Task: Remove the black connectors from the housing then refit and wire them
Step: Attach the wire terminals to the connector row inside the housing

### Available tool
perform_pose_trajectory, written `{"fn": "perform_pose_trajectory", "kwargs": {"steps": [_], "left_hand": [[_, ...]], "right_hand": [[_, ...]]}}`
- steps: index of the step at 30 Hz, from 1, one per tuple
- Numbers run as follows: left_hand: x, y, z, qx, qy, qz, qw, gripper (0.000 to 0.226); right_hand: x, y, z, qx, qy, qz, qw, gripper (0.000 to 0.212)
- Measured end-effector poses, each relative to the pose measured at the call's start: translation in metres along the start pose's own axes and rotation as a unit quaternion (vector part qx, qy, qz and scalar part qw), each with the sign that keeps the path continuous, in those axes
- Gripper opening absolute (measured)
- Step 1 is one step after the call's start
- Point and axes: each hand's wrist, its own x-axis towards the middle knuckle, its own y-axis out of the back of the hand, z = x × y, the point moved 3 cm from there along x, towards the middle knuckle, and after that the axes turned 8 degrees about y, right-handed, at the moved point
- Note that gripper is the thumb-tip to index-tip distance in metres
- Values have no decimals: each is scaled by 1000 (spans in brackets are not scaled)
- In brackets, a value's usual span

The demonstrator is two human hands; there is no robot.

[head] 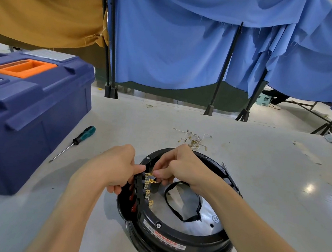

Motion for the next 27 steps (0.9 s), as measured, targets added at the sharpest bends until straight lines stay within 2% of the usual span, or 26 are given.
{"fn": "perform_pose_trajectory", "kwargs": {"steps": [27], "left_hand": [[-3, 1, 3, -10, -2, 17, 1000, 45]], "right_hand": [[2, -1, 0, 15, -12, 17, 1000, 25]]}}
